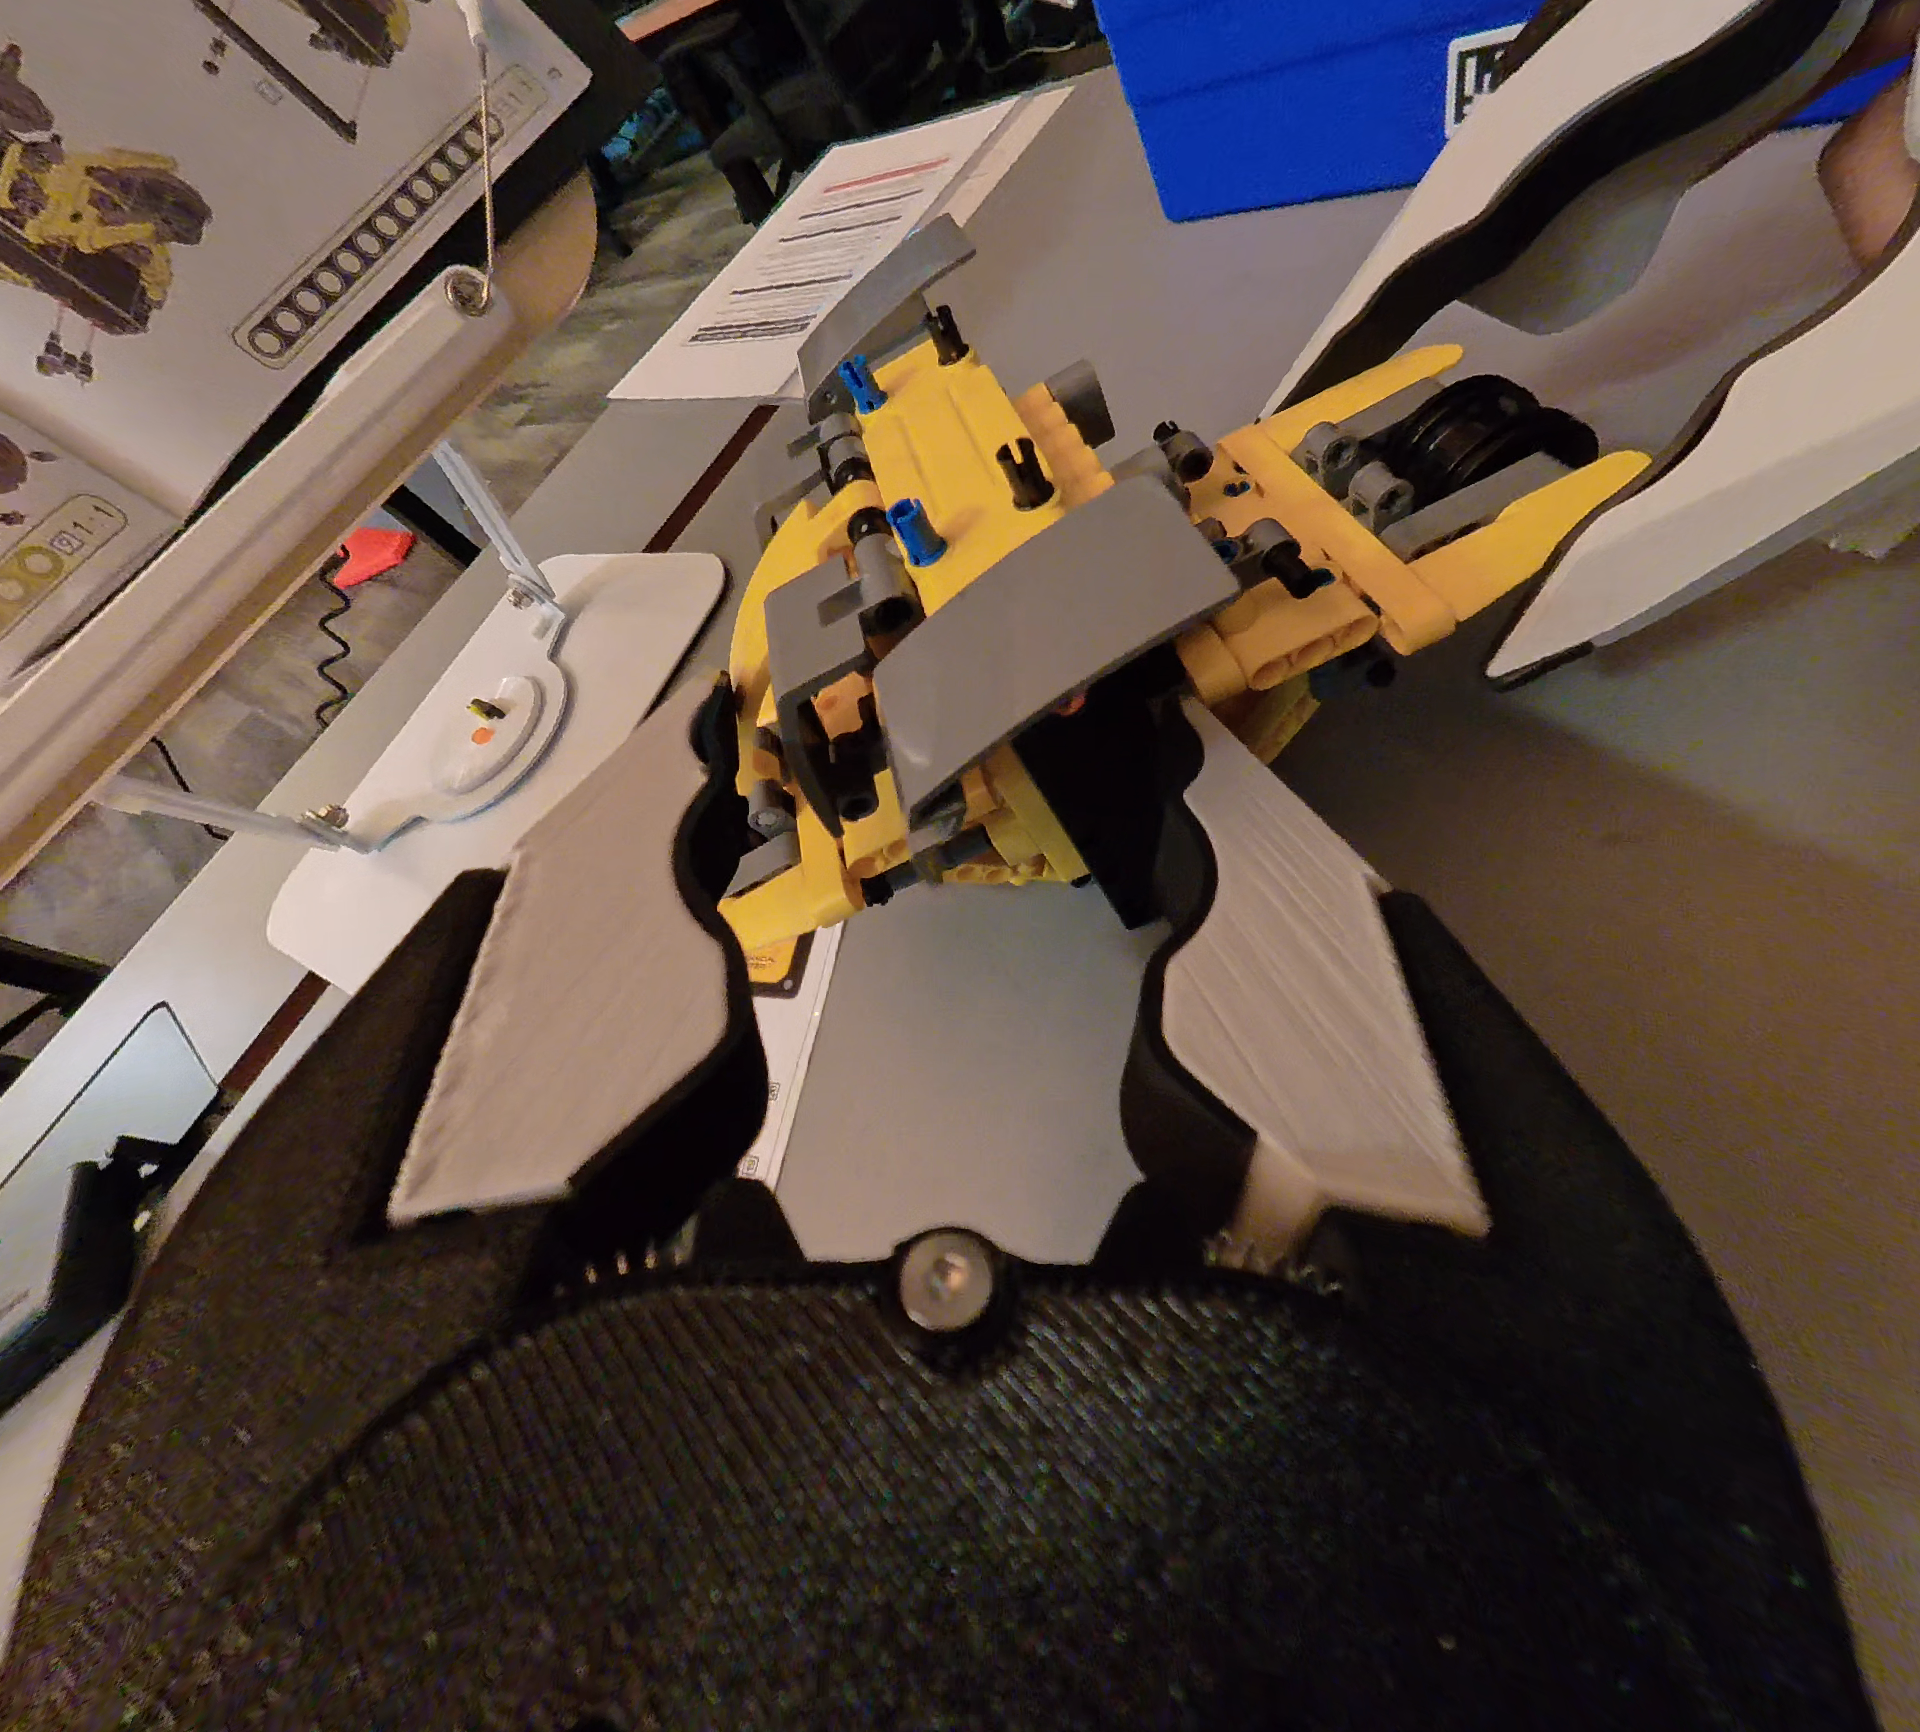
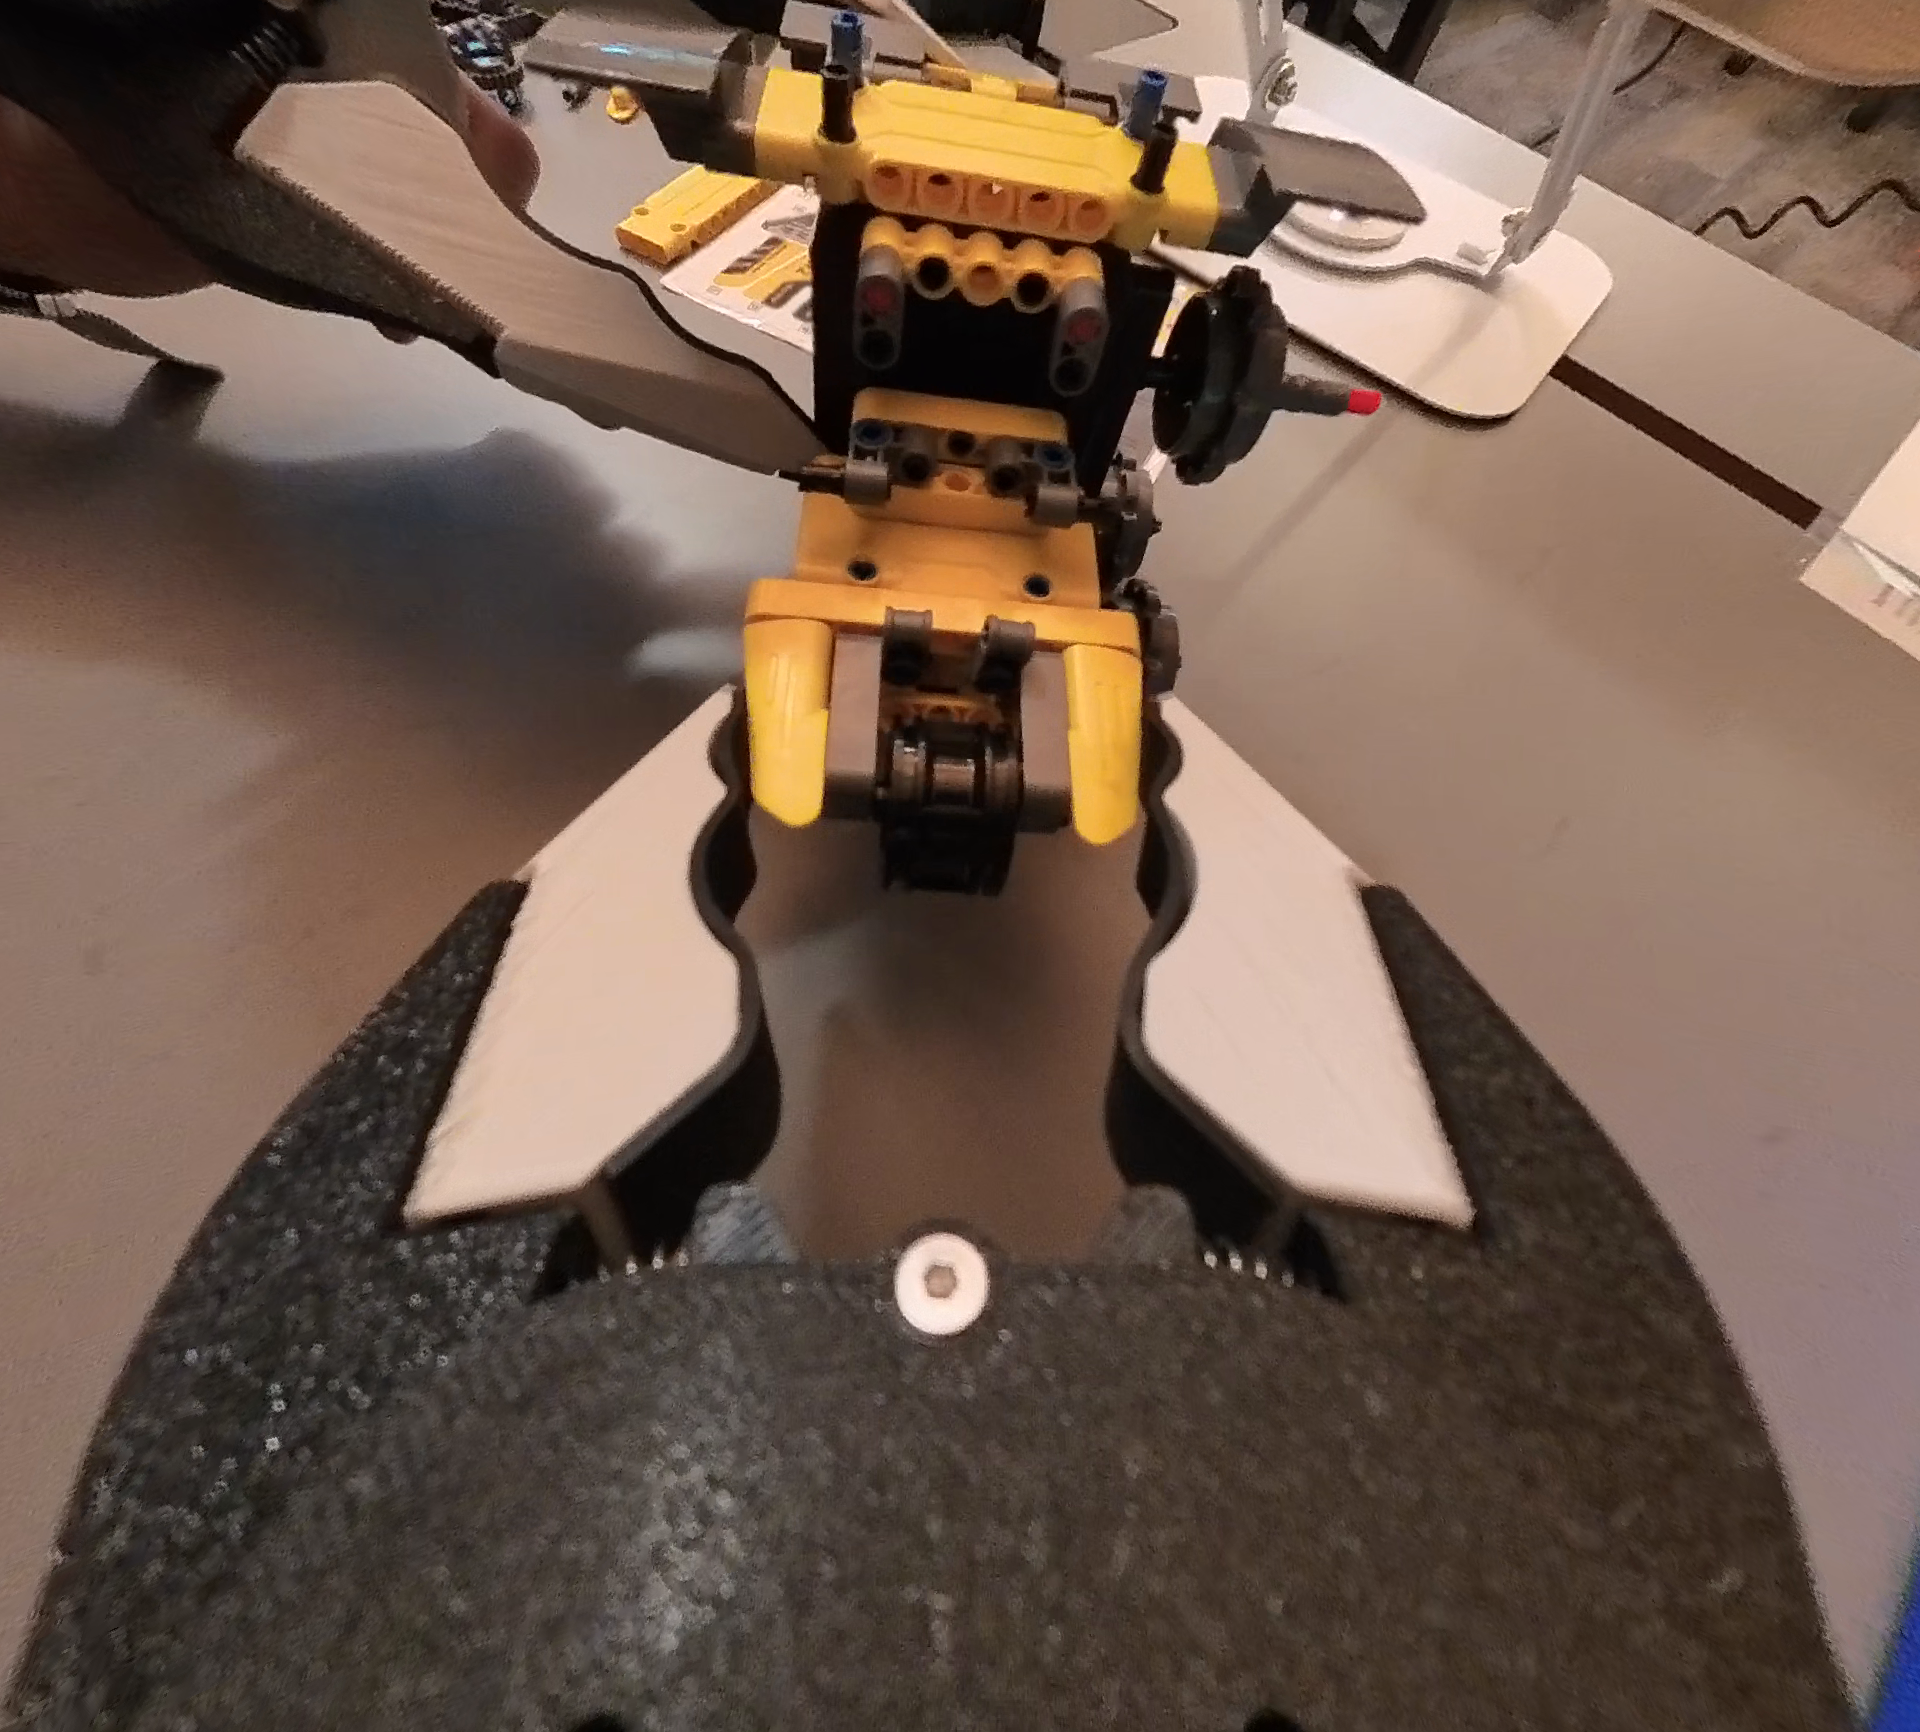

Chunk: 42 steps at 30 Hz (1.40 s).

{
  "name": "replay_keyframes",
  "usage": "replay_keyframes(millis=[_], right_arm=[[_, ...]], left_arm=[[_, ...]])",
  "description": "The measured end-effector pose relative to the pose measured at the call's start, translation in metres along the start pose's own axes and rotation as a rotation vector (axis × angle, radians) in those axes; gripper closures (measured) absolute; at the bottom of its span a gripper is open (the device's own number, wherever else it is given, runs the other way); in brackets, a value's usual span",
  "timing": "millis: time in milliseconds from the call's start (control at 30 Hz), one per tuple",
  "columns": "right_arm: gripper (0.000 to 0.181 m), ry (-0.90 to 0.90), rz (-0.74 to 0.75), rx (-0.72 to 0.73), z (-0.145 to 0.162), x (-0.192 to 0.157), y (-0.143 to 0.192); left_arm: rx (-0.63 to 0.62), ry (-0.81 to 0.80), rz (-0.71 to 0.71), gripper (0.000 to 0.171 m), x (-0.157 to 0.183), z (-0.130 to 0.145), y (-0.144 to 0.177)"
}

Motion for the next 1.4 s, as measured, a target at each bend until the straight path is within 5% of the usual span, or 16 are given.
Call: replay_keyframes(millis=[367, 567, 967, 1233, 1400], right_arm=[[0.1, -0.177, 0.003, 0.144, -0.012, -0.01, 0.037], [0.106, -0.101, -0.068, 0.248, -0.044, -0.042, 0.051], [0.121, 0.071, -0.399, 0.191, -0.073, -0.142, -0.016], [0.128, 0.124, -0.428, 0.125, -0.063, -0.144, -0.065], [0.134, 0.11, -0.387, 0.113, -0.059, -0.135, -0.064]], left_arm=[[0.022, 0.009, -0.069, 0.083, -0.004, 0.0, 0.034], [0.076, 0.111, -0.113, 0.087, -0.016, 0.002, 0.074], [0.087, 0.275, 0.013, 0.11, -0.017, 0.033, 0.093], [0.045, 0.372, 0.056, 0.115, -0.025, 0.047, 0.094], [0.025, 0.37, 0.059, 0.12, -0.024, 0.05, 0.093]])
Point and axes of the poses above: each gripper's, where its closed fingertips meet, y back along the fingers, z out of its underside, x = y × z across the jaws, the point moved 2 cm from there along y, back along the fingers, and after that the axes turned 6 degrees about y, right-handed, at the moved point
